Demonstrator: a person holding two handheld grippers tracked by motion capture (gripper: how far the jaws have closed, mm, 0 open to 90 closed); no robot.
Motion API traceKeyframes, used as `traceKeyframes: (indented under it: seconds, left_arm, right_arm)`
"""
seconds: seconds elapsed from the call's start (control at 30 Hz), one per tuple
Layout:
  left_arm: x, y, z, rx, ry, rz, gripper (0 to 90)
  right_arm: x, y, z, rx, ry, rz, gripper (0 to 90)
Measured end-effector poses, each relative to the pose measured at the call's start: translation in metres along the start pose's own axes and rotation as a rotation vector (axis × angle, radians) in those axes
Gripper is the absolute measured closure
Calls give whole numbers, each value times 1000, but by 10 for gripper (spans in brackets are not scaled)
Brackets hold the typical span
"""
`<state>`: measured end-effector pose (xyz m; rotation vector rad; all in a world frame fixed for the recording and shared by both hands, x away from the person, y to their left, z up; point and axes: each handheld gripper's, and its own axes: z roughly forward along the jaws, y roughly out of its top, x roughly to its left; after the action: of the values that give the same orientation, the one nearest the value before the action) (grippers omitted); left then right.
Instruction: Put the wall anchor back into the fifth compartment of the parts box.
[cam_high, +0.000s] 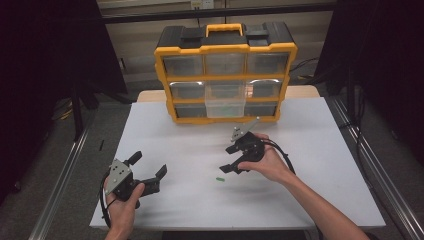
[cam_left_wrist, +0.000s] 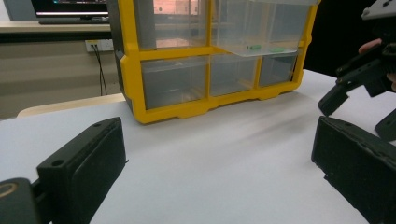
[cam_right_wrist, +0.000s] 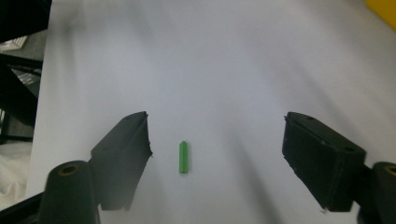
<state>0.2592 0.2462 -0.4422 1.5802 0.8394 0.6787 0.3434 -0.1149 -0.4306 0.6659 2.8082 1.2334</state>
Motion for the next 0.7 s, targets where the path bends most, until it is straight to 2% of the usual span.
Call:
traceKeyframes:
  seconds: [0.07,0.13,0.3,0.4,0.47,0.5,0.6,0.63,0.7]
  left_arm:
    - [0,0,0,1,0,-3,30]
    - [0,0,-1,-3,-6,10,30]
    - [1,1,-1,-3,-5,9,30]
    - [1,0,-1,-1,-4,7,30]
    - [1,1,-1,5,-4,14,30]
    - [1,1,-1,0,-7,14,30]
    - [0,1,-1,-2,-1,4,30]
    - [0,1,-1,-2,-1,4,30]
    - [0,1,-1,1,-4,7,30]
  right_arm:
    - [1,-1,8,24,20,-18,303]
    - [3,-2,16,59,22,-17,321]
    - [5,-2,29,125,61,-44,444]
    - [4,-2,34,155,63,-60,526]
    - [2,-2,38,175,70,-66,550]
    - [3,-1,38,204,72,-52,578]
    - [5,0,41,243,95,-59,620]
    - [5,0,43,253,96,-77,643]
    - [7,0,45,285,92,-66,662]
